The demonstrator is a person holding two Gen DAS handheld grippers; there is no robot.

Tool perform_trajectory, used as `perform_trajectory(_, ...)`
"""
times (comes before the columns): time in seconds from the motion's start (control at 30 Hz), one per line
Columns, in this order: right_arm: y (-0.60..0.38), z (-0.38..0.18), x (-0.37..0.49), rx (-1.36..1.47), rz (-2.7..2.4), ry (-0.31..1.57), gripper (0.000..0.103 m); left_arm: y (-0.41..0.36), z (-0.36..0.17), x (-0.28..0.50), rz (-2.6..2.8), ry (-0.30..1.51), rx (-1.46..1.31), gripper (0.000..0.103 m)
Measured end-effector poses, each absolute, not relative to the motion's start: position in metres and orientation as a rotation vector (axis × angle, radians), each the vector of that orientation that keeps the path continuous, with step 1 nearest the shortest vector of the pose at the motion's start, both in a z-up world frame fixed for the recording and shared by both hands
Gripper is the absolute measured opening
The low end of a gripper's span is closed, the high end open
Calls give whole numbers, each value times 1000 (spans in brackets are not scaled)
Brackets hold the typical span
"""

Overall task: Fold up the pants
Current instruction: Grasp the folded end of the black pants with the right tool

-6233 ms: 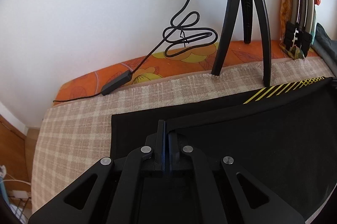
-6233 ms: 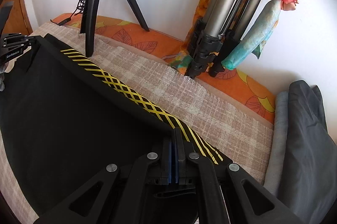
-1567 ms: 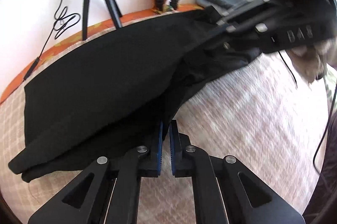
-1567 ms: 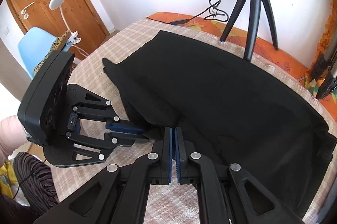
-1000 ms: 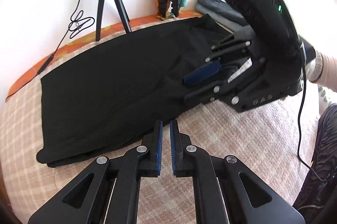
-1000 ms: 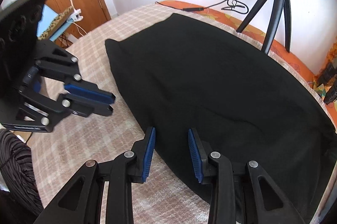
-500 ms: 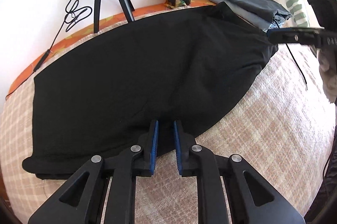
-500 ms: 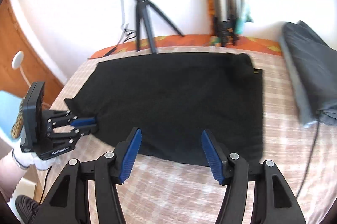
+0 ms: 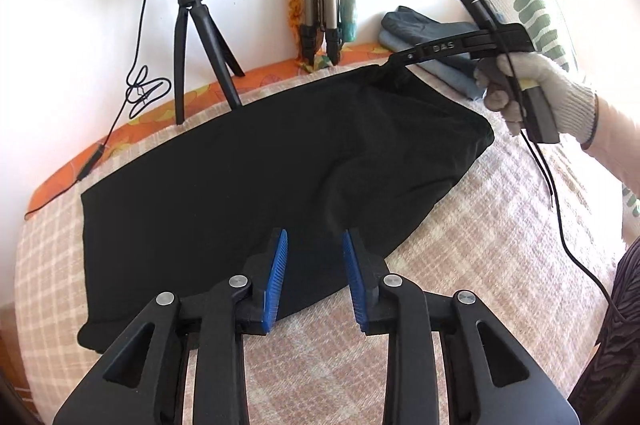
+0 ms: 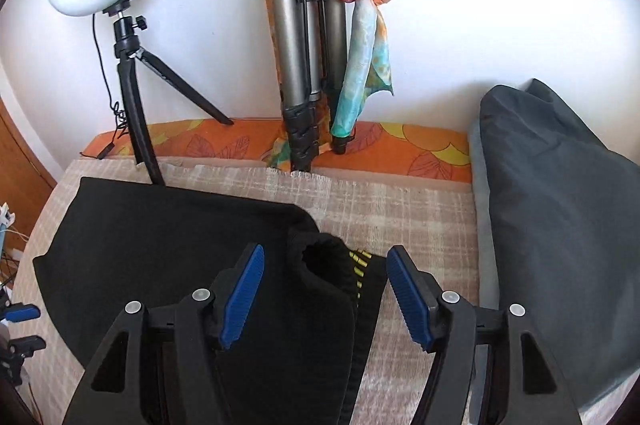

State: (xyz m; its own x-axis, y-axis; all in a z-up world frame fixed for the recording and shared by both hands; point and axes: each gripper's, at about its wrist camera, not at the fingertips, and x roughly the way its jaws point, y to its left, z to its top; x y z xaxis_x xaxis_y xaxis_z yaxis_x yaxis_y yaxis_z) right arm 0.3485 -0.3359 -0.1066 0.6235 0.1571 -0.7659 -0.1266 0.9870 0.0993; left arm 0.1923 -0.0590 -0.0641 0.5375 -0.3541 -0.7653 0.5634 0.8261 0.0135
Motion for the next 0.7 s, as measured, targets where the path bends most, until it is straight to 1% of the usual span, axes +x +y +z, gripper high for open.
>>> perform_trajectory(0.07,-340,-115,364,49,107,926,65,-62,-62,196,-555,838,260,27)
perform_trajectory(0.13,-346,-121,372,35,48,958,56,-64,-62,197,-549,835,257,27)
perform_trajectory(0.2,-354,-123,375,4,-8,969,56,-63,-62,199,-546,837,248,27)
perform_trajectory(0.27,-365,-121,376,34,-12,984,56,-61,-62,201,-541,835,236,27)
perform_trajectory(0.37,-374,-103,363,88,58,948,56,-59,-62,203,-533,829,219,27)
perform_trajectory(0.47,-372,-80,336,116,139,917,62,-62,-61,201,-537,818,229,27)
perform_trajectory(0.53,-367,-71,313,142,188,920,71,-64,-62,201,-533,813,244,27)
perform_trajectory(0.6,-360,-71,289,137,178,925,77,-65,-63,201,-536,813,242,27)
perform_trajectory(0.7,-356,-85,267,167,168,984,78,-66,-64,202,-529,816,239,27)
